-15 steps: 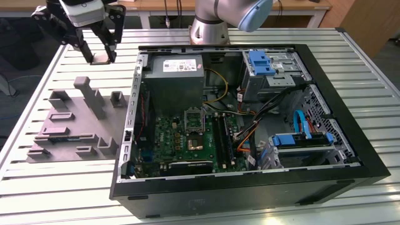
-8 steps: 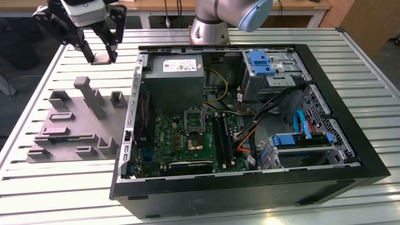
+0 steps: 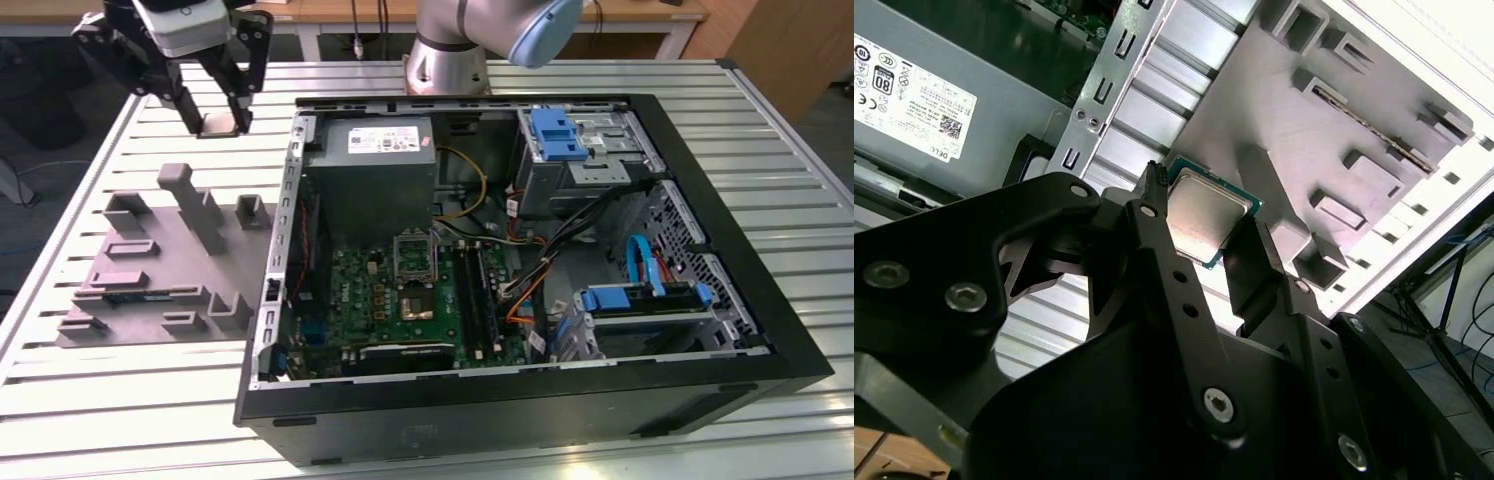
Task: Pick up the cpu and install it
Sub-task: 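Pick up the cpu and move it towards the insertion slot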
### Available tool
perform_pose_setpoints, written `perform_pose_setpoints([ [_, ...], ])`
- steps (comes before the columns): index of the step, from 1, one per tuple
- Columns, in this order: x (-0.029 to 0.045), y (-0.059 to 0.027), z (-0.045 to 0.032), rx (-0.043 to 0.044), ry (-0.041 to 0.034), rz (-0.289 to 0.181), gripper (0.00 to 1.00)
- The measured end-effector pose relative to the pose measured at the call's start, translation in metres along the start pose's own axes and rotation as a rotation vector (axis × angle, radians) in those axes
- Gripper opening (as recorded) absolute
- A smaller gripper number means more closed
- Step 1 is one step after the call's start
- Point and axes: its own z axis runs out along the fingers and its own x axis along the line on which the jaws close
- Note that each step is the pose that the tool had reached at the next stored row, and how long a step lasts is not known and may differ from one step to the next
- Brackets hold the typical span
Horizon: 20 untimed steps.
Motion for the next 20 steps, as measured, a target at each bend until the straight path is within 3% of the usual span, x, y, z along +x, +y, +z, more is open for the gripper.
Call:
perform_pose_setpoints([
  [20, -0.0034, 0.0, 0.0, 0.0, 0.0, 0.0, 0.47],
])
